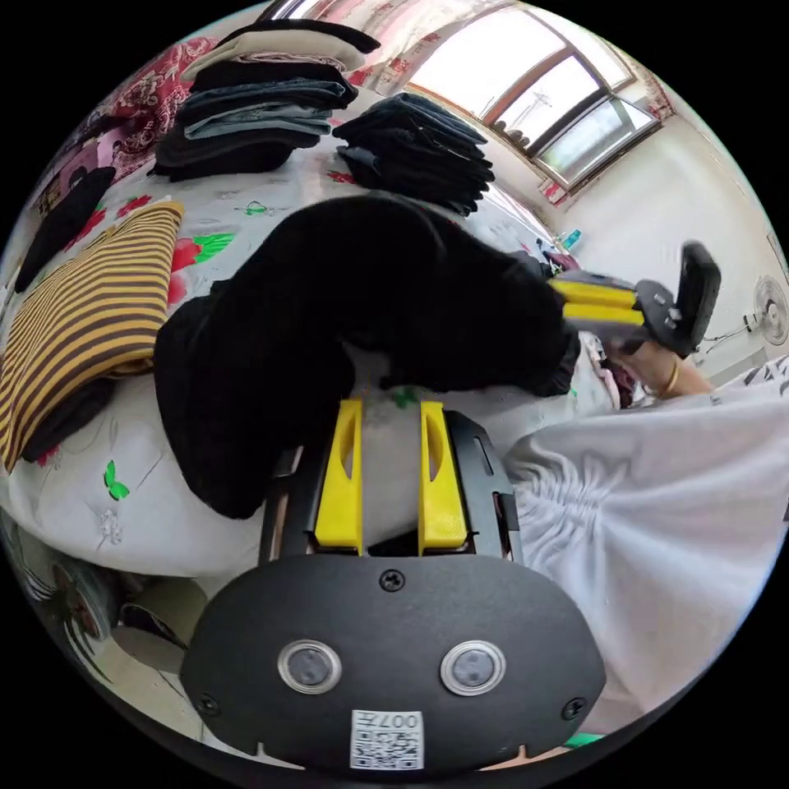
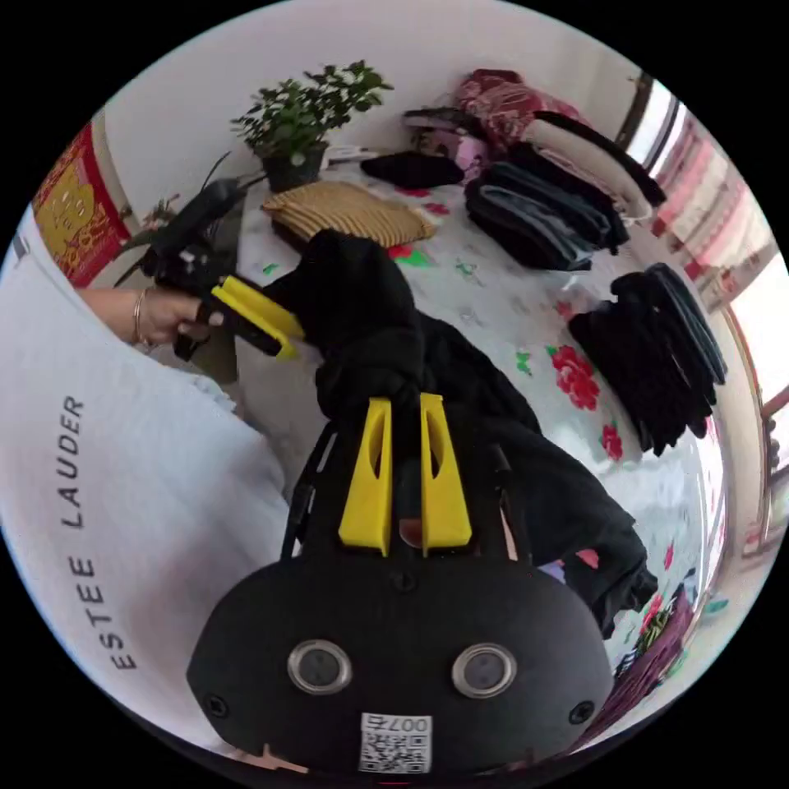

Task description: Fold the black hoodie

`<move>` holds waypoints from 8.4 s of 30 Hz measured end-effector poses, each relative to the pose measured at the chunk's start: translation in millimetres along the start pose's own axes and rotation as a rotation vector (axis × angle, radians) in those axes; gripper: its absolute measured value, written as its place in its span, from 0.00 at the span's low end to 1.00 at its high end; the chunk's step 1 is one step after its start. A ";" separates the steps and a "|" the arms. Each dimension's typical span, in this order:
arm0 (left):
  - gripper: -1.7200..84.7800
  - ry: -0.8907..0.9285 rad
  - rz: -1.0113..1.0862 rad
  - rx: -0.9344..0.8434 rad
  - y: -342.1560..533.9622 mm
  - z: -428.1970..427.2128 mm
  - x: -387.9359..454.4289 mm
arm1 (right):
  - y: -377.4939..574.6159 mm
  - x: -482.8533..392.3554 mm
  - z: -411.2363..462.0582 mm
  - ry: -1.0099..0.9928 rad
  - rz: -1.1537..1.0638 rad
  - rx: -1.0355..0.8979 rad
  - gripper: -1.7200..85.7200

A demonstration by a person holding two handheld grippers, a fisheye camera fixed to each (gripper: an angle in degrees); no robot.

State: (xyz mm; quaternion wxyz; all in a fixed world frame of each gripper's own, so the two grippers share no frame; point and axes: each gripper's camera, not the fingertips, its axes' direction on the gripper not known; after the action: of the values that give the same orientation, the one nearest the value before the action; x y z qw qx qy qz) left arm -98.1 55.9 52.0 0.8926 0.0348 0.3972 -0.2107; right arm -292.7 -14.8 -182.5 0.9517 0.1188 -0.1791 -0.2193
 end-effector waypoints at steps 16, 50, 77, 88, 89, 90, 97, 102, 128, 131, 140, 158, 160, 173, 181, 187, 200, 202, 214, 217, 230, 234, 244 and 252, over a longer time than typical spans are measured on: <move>0.18 0.007 0.117 0.082 -48.2 62.1 15.6 | 133.6 31.5 -254.6 0.472 0.371 0.576 0.05; 0.01 0.493 0.539 1.300 26.0 -271.7 185.6 | 347.2 -49.0 -518.5 0.870 0.408 1.319 0.04; 0.12 -0.160 -0.129 -0.026 -113.3 91.5 128.7 | 194.5 274.3 -81.4 0.085 0.455 0.061 0.18; 0.11 -0.357 0.118 -0.234 -163.1 164.5 158.5 | 51.9 307.0 106.9 -0.095 0.123 -0.387 0.06; 0.09 -0.420 0.141 -0.232 -169.5 163.2 158.4 | 30.4 334.2 86.6 -0.109 0.149 -0.333 0.05; 0.07 -0.507 0.184 -0.236 -176.7 164.5 156.9 | 7.2 367.8 47.2 -0.042 0.188 -0.183 0.04; 0.07 -0.455 0.049 -0.161 -260.6 140.2 107.0 | 8.9 556.4 -162.4 0.120 0.783 0.532 0.07; 0.10 -0.349 -0.078 -0.034 -270.3 105.2 92.4 | 105.5 515.9 -144.1 0.108 0.807 0.356 0.11; 0.12 -0.149 -0.252 -0.151 -56.3 61.4 171.5 | 390.3 377.0 -56.2 0.073 0.943 -0.243 0.02; 0.12 -0.154 -0.340 -0.133 -46.5 51.4 167.1 | 381.0 390.6 -94.1 0.204 0.757 -0.262 0.02; 0.14 -0.142 -0.453 -0.055 -16.1 30.1 156.2 | 463.1 474.2 -277.9 0.704 1.049 0.079 0.04; 0.03 0.116 -0.174 -0.184 -78.8 12.3 95.2 | 458.9 307.4 -85.7 -0.278 0.800 -0.337 0.06; 0.03 0.220 -0.185 -0.137 -77.3 -18.2 75.0 | 450.1 308.7 -95.0 -0.276 0.742 -0.369 0.04; 0.09 0.027 -0.327 -0.370 1.3 50.3 27.5 | 481.3 249.7 -83.1 -0.131 0.824 -0.467 0.05; 0.11 -0.005 -0.460 -0.116 4.8 -0.6 8.9 | 421.3 268.4 -125.1 -0.012 0.709 -0.180 0.07; 0.16 0.065 -0.822 0.186 33.1 -22.7 -21.6 | 351.0 269.8 -92.3 -0.146 0.487 -0.094 0.07; 0.14 0.142 -1.270 0.392 62.1 -11.8 -102.1 | 279.4 246.1 -39.0 -0.159 0.380 -0.208 0.08; 0.09 0.122 -1.285 0.423 64.9 -15.6 -111.4 | 273.1 237.3 -29.0 -0.114 0.409 -0.246 0.08; 0.01 0.109 -0.630 0.902 -9.2 -154.8 -142.9 | 266.0 189.8 17.5 0.077 0.512 -0.351 0.08; 0.01 0.136 -0.627 0.973 -11.1 -155.5 -143.2 | 271.2 194.6 15.0 0.065 0.628 -0.329 0.08; 0.13 0.619 0.553 0.512 -205.5 -79.3 217.7 | 297.5 261.1 -67.4 0.099 0.973 0.033 0.10; 0.18 0.411 0.560 0.210 -196.0 13.8 264.3 | 320.6 282.9 -84.5 0.096 1.062 0.119 0.10; 0.18 0.064 0.173 -0.078 -160.0 80.3 182.1 | 321.5 371.0 -57.7 0.040 1.046 0.090 0.12; 0.18 0.077 0.049 -0.086 -191.3 90.8 179.2 | 278.7 449.9 22.2 -0.056 0.928 -0.136 0.04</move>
State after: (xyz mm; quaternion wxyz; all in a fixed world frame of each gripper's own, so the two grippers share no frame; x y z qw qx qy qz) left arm -5.6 -201.2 4.4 0.8822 0.0144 0.4390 -0.1699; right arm 180.8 19.0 52.5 0.9496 -0.0423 -0.2240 0.2153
